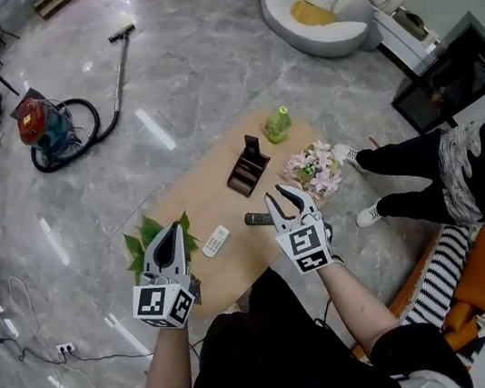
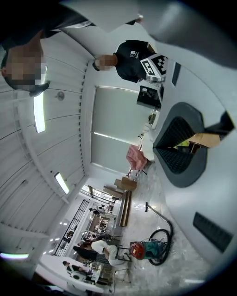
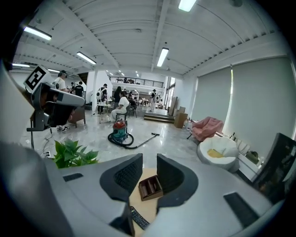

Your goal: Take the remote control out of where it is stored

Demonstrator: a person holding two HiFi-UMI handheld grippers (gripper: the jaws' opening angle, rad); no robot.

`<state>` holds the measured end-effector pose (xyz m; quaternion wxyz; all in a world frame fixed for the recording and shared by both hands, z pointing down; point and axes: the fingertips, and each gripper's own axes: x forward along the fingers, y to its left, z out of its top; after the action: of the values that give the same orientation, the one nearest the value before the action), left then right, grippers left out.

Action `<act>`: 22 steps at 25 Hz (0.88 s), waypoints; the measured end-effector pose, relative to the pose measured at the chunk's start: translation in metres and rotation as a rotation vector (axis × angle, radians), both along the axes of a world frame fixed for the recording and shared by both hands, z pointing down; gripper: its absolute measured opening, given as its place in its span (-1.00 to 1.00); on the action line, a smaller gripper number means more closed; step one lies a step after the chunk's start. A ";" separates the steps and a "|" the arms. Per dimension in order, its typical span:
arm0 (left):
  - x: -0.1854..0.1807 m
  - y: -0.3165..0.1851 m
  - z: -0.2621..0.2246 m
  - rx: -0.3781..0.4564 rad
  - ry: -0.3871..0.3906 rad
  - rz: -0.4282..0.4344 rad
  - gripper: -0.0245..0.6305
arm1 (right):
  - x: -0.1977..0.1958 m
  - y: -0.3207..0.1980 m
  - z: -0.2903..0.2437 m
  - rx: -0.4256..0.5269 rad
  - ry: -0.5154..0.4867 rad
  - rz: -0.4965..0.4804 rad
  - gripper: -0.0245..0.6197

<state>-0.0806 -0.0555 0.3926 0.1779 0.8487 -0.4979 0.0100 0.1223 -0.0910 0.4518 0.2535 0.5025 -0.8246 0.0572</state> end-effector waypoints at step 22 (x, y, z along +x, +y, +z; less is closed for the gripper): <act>0.048 -0.087 0.109 -0.244 -0.032 -0.093 -0.90 | 0.038 -0.183 0.201 -0.397 -0.028 -0.046 -0.35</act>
<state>-0.0327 -0.1420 0.5014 0.2720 0.7964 -0.5348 0.0759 0.1607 -0.2736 0.6527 0.3376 0.4228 -0.8117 0.2199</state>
